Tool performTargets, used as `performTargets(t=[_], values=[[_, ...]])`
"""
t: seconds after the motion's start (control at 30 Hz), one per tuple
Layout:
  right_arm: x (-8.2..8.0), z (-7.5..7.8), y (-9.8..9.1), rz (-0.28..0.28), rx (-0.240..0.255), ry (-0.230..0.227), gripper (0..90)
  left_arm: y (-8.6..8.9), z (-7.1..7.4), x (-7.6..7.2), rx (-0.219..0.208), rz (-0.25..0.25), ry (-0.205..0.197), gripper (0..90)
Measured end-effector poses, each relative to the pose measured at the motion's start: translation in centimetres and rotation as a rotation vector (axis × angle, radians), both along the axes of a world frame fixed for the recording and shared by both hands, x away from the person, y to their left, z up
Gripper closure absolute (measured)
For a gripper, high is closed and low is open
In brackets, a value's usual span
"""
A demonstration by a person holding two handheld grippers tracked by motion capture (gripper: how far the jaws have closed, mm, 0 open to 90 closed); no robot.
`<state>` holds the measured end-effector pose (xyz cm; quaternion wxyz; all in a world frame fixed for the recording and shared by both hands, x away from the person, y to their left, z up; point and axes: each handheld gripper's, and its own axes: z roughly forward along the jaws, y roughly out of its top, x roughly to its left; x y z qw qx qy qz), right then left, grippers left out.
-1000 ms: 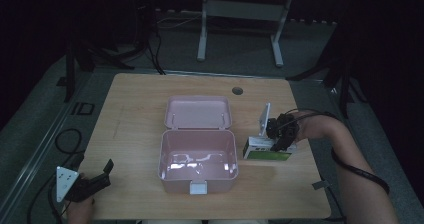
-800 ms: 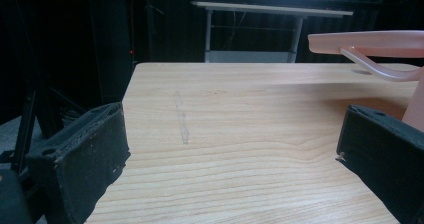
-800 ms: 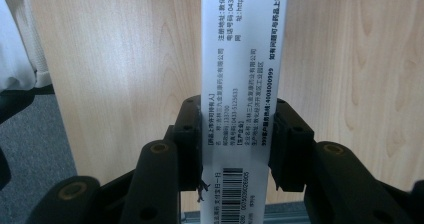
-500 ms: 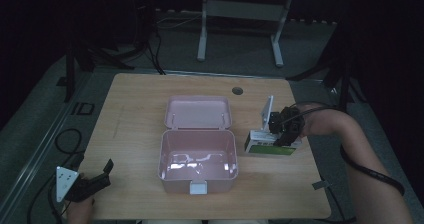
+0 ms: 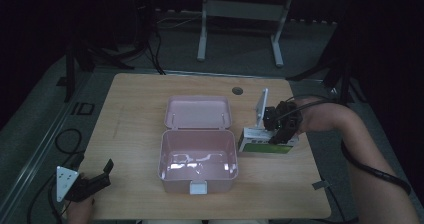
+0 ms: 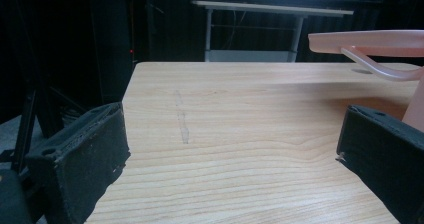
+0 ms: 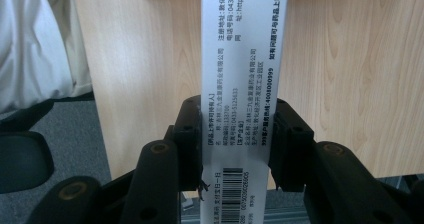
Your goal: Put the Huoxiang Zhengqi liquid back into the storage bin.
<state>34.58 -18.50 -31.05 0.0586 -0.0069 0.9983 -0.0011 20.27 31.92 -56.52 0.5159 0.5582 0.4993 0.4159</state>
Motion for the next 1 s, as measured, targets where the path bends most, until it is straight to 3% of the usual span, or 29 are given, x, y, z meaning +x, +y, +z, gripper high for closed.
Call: performTargets(t=[0.33, 0.5, 0.77, 1.0], values=[[-0.6, 1.1, 3.9, 0.041, -0.012, 0.007, 62.4, 0.0, 0.0, 0.0, -0.003, 0.0, -0.004, 0.4], [-1.0, 0.8, 6.0, 0.066, -0.025, 0.017, 62.5, 0.0, 0.0, -0.1, -0.005, -0.001, -0.006, 0.3], [-1.3, 0.4, 9.2, 0.099, 0.002, 0.04, 62.5, 0.0, 0.0, 0.0, -0.004, -0.001, -0.005, 0.3], [-1.6, -0.4, 12.0, 0.117, -0.003, 0.032, 62.4, 0.0, 0.0, 0.0, -0.006, 0.0, -0.006, 0.3]])
